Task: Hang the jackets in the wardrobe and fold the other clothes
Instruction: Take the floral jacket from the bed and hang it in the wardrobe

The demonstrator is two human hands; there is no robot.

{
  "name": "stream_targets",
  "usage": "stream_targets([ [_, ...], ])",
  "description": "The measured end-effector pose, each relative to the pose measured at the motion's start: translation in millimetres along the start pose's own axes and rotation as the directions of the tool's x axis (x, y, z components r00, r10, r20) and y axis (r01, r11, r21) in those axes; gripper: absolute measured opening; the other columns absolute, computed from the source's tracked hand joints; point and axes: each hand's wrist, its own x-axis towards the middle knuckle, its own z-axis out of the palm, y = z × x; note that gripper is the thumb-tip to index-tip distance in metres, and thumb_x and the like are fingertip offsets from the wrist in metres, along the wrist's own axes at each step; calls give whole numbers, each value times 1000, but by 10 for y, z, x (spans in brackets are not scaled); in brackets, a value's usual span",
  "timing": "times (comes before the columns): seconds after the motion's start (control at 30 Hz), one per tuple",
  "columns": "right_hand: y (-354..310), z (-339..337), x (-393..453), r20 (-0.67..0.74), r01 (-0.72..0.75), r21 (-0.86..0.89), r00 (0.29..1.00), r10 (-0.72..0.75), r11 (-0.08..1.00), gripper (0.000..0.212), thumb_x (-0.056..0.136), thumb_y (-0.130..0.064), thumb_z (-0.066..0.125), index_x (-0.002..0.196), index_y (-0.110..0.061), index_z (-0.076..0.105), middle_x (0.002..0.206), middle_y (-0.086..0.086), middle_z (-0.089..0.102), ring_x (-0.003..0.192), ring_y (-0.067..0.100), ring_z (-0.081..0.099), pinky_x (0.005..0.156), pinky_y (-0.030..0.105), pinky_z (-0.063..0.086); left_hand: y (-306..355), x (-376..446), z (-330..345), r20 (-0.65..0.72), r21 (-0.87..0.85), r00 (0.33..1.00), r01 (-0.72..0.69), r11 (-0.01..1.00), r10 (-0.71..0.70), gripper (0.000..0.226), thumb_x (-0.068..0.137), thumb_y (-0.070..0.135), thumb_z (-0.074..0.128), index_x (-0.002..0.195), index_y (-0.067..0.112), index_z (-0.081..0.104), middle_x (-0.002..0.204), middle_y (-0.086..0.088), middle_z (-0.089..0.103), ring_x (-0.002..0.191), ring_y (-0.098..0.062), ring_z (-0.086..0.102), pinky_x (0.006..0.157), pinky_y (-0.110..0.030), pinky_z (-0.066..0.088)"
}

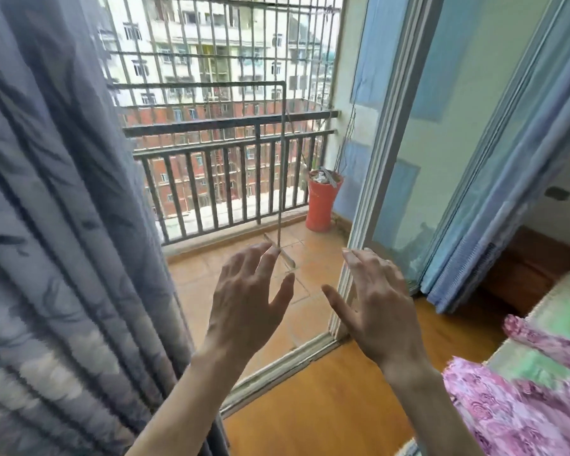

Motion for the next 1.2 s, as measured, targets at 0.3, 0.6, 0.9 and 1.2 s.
stream_targets([
  [0.3,416,679,1101,-50,-220,-117,975,215,969,72,103,-67,38,154,-17,46,153,5,52,145,23,43,121,47,35,-296,1449,1054,78,-126,969,-224,966,235,54,103,50,48,141,14,60,143,-7,62,129,-27,58,104,-45,52],
  [0.6,1175,750,1489,-168,-411,-250,910,378,877,72,104,-66,35,151,-13,49,150,6,55,142,22,47,119,45,37,39,2407,1954,85,-268,910,-370,889,405,49,104,49,52,141,17,59,142,-2,61,130,-23,55,107,-39,44],
  [0.9,2259,908,1713,-259,-542,-299,838,480,785,69,105,-63,39,151,-13,49,149,6,56,141,23,48,118,42,38,781,3143,2869,63,-345,824,-511,787,563,49,105,47,53,139,13,60,140,-5,61,129,-26,55,109,-40,44],
  [1.2,3571,840,1975,-324,-650,-304,758,566,696,68,104,-62,43,150,-13,50,147,6,56,138,23,50,117,45,39,1874,3837,3823,82,-413,754,-570,710,652,51,104,48,48,139,13,60,140,-6,61,128,-29,58,108,-44,46],
])
